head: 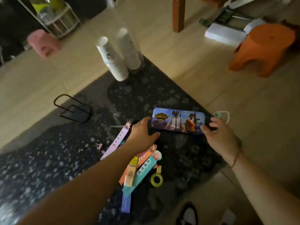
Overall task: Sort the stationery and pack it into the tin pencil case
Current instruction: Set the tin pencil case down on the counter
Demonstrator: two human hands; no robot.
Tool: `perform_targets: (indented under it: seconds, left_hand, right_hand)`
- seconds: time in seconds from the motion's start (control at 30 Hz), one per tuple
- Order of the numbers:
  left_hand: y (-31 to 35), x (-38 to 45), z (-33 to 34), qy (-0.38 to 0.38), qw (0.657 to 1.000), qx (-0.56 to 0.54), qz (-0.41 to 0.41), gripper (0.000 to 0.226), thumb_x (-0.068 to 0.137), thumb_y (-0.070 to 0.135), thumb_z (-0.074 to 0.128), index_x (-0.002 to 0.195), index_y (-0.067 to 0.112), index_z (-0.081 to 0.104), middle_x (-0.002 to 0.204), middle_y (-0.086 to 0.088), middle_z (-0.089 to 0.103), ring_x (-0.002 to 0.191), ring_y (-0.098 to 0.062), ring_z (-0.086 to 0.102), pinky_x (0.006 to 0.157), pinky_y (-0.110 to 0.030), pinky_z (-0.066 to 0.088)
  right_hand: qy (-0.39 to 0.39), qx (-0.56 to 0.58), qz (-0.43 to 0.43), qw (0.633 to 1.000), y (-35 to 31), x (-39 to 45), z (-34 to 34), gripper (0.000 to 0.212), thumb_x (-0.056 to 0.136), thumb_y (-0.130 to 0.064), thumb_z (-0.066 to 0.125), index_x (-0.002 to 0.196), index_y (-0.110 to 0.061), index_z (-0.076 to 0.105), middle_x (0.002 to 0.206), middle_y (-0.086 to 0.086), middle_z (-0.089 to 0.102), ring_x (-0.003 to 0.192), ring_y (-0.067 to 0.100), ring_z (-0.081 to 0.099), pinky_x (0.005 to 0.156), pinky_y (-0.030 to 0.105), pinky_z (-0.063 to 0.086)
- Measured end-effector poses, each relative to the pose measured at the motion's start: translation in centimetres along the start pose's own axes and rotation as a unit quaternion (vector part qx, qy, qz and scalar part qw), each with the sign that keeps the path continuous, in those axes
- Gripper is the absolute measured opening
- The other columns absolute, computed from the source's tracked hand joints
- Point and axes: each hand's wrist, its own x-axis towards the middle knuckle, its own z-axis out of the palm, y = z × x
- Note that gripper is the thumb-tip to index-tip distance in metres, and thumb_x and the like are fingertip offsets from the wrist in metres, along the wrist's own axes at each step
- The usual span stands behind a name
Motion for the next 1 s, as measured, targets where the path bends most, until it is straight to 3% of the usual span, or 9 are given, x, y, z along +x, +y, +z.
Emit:
perform_targets:
  seconds: [0.1,0.17,0.23,0.3,0.4,0.53,0.67,0.8,1.0]
  left_hand:
    - [-1.0,2.3,2.7,0.015,0.999,0.026,-0.033,0.073,0.085,0.041,0.065,0.145,0.021,0.031,0.138,-0.012,0.050,0.130,-0.035,0.041,0.106,-0.049,0.037]
    - [-0.9,3.2,3.8,0.017,0.998,0.043,-0.051,0.071,0.087,0.044,0.062,0.146,0.024,0.028,0.138,-0.014,0.048,0.130,-0.037,0.038,0.106,-0.047,0.031]
    - [-1.2,3.6,4.9,0.032,0.997,0.047,-0.048,0.070,0.087,0.046,0.060,0.146,0.026,0.028,0.137,-0.013,0.048,0.130,-0.035,0.038,0.105,-0.047,0.028]
    - [-1.5,3.9,5.5,0.059,0.997,0.030,-0.035,0.071,0.085,0.046,0.062,0.145,0.025,0.031,0.135,-0.010,0.051,0.128,-0.032,0.043,0.106,-0.047,0.032]
    - [-2.0,3.6,5.9,0.089,0.996,-0.018,0.004,0.070,0.081,0.038,0.068,0.142,0.023,0.038,0.133,-0.005,0.057,0.123,-0.028,0.051,0.103,-0.048,0.041]
    - [-2.9,2.0,5.6,0.165,0.981,-0.075,0.065,0.068,0.078,0.020,0.073,0.140,0.022,0.044,0.130,-0.002,0.058,0.119,-0.019,0.056,0.102,-0.037,0.046]
    - [-4.8,-1.6,4.4,0.264,0.949,-0.104,0.140,0.055,0.075,0.012,0.072,0.127,0.024,0.057,0.113,0.005,0.065,0.100,-0.011,0.063,0.090,-0.034,0.053]
    - [-8.4,-7.4,3.4,0.332,0.917,-0.101,0.198,0.052,0.074,0.008,0.079,0.122,0.021,0.063,0.107,0.004,0.065,0.088,-0.002,0.063,0.083,-0.012,0.049]
    - [-17.1,-18.9,5.0,0.381,0.892,-0.130,0.204,0.050,0.071,0.003,0.083,0.116,0.016,0.066,0.106,0.004,0.064,0.085,0.012,0.061,0.075,0.000,0.043]
  right_hand:
    - [0.018,-0.001,0.027,0.999,2.5,1.6,1.8,0.056,0.089,-0.037,0.063,0.134,-0.005,0.050,0.122,0.010,0.064,0.114,0.028,0.057,0.095,0.038,0.045]
    - [0.018,0.014,0.018,1.000,3.5,2.0,2.7,0.041,0.090,-0.035,0.062,0.121,-0.008,0.060,0.106,0.007,0.069,0.102,0.028,0.063,0.085,0.040,0.051]
    - [0.017,0.009,-0.004,1.000,4.0,2.1,3.3,0.024,0.091,-0.030,0.062,0.106,-0.012,0.068,0.092,0.002,0.069,0.088,0.022,0.064,0.073,0.033,0.049]
    - [0.033,0.007,-0.011,0.999,4.0,2.3,3.7,0.021,0.090,-0.022,0.064,0.107,-0.011,0.070,0.092,0.002,0.068,0.086,0.018,0.063,0.074,0.031,0.049]
    - [0.065,0.033,-0.013,0.997,4.3,2.2,4.0,0.024,0.088,-0.017,0.066,0.111,-0.011,0.070,0.095,0.004,0.070,0.089,0.020,0.066,0.082,0.039,0.055]
    - [0.084,0.088,-0.035,0.992,4.7,0.3,3.9,0.018,0.089,-0.020,0.066,0.106,-0.018,0.068,0.086,-0.002,0.067,0.084,0.019,0.065,0.076,0.038,0.055]
    - [0.085,0.178,-0.069,0.978,4.9,-3.7,4.6,0.017,0.091,-0.016,0.062,0.106,-0.024,0.063,0.092,0.000,0.068,0.085,0.020,0.068,0.074,0.036,0.057]
    - [0.086,0.211,-0.122,0.966,5.6,-9.1,6.8,0.018,0.091,-0.016,0.061,0.108,-0.020,0.066,0.090,0.002,0.071,0.078,0.019,0.070,0.069,0.036,0.057]
    - [0.042,0.189,-0.193,0.962,8.6,-19.9,12.1,0.021,0.091,-0.017,0.061,0.111,-0.019,0.066,0.089,-0.002,0.071,0.074,0.011,0.067,0.060,0.028,0.050]
